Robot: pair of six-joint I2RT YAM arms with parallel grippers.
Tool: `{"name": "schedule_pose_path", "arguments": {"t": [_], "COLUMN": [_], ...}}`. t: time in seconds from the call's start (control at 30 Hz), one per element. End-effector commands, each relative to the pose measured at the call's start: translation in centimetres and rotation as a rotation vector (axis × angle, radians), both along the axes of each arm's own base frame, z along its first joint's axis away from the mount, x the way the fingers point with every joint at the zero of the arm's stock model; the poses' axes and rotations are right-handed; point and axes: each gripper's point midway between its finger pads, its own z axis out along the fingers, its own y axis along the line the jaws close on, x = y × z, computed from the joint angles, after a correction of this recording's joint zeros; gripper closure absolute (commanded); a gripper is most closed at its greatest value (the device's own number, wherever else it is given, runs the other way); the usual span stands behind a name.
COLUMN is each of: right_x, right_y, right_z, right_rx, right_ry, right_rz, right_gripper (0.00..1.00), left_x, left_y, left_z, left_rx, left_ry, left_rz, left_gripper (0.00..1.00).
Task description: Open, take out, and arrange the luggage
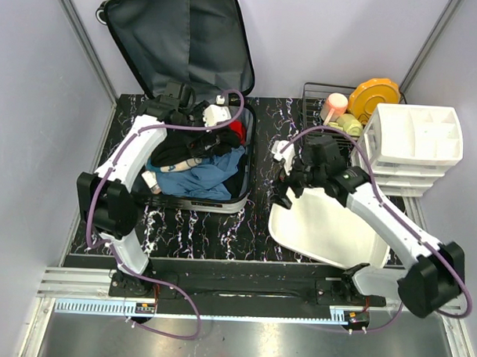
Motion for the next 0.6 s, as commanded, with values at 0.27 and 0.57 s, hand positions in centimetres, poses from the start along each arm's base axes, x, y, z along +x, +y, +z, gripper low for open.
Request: {"name": "schedule_pose_path", "arguments": {"t": [0.27, 0.57], "right_x": [8.5, 14.0], "right_y": [3.4, 11.9], "right_z": [7.7, 9.3], "right_rx": [0.210, 0.237], "right_ry": [-0.478, -0.580], "right_rz": [-0.062, 0.152], "right_gripper": [0.00, 0.00], "left_x": [0.6, -2.7], "left_y": [0.7, 10.1], "left_z": [4.2, 5.7], "left_rx": [-0.123, -0.182], "left_ry": [-0.045, 0.064], "left_rz": [0.056, 0.265], "left_gripper": [0.05, 0.02]}}
